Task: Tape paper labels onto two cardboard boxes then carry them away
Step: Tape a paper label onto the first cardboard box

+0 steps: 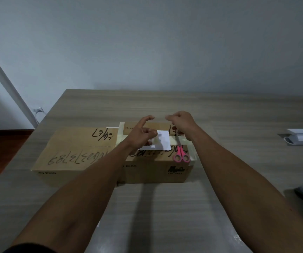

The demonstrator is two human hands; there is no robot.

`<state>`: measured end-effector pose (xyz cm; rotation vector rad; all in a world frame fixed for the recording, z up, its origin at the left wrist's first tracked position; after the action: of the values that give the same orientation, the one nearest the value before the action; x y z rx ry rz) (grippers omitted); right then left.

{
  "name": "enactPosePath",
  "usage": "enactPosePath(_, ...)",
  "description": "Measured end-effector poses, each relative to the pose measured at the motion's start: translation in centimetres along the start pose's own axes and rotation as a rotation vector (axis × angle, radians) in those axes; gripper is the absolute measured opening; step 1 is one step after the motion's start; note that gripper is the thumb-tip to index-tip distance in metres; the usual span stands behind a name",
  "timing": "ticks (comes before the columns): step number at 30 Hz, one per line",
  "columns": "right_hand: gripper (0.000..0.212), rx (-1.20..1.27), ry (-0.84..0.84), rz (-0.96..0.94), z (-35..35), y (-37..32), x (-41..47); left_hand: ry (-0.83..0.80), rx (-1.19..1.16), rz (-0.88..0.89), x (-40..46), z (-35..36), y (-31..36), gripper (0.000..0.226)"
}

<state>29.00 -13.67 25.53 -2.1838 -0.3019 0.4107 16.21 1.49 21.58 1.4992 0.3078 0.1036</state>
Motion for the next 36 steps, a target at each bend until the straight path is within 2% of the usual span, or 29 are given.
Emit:
enactPosePath(1, 0.025, -0.135, 0.026, 0.000, -0.2, 0.9, -0.1, 0.027, -0.027, -0.003, 0.2, 0.0, -0.3, 0.058)
enactPosePath(4, 0.026, -0.501, -0.005, 0.088, -0.6, 3.3, -1.2, 0.108, -0.110, -0.028, 0.4, 0.3, -0.7, 0.058)
enactPosePath(7, 0.026, -0.657, -0.133, 0.156, -0.6, 4.8, -3.0, 0.129, -0.178, -0.061, 0.3, 1.1, -0.7, 0.052)
enactPosePath(9, 0.030, -0.666, -0.168, 0.190, -0.5, 5.5, -3.9, 0.133, -0.199, -0.085, 0.3, 1.4, -0.8, 0.051)
enactPosePath(18, 0.039, -0.695, -0.134, 0.275, 0.5, 4.9, -5.3, 0.117, -0.276, -0.119, 0.2, 1.5, -1.3, 0.055)
enactPosePath(21, 0.036, -0.705, -0.104, 0.288, 1.0, 4.7, -5.5, 0.105, -0.250, -0.124, 0.1, 1.2, -1.4, 0.062)
enactPosePath(24, 0.022, -0.735, -0.035, 0.268, 1.3, 4.1, -5.9, 0.102, -0.215, -0.115, -0.3, 0.8, -1.2, 0.064)
enactPosePath(28, 0.027, -0.757, 0.052, 0.202, 0.8, 3.7, -5.5, 0.090, -0.160, -0.117, -0.5, -0.1, -0.6, 0.065)
enactPosePath(30, 0.027, -0.665, 0.089, 0.184, 0.2, 3.6, -4.7, 0.073, -0.139, -0.123, -0.5, -0.8, -0.2, 0.064)
enactPosePath(33, 0.031, -0.467, 0.010, 0.165, -1.3, 2.7, -3.9, 0.036, -0.104, -0.124, -0.7, -1.8, 0.7, 0.065)
enactPosePath(36, 0.051, -0.425, -0.204, 0.128, -3.2, 1.3, -3.7, 0.024, -0.051, -0.129, -0.6, -3.2, 1.8, 0.066)
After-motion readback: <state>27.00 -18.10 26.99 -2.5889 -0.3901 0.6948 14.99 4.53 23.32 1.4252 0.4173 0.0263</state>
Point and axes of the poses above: each hand's wrist, its own x-axis towards the middle knuckle, its own z-axis out of the palm, y = z × x, the point moved 1 cm from there along x, towards the middle knuckle, and after that the axes turned 7 degrees about -x, right-handed, at the moved point
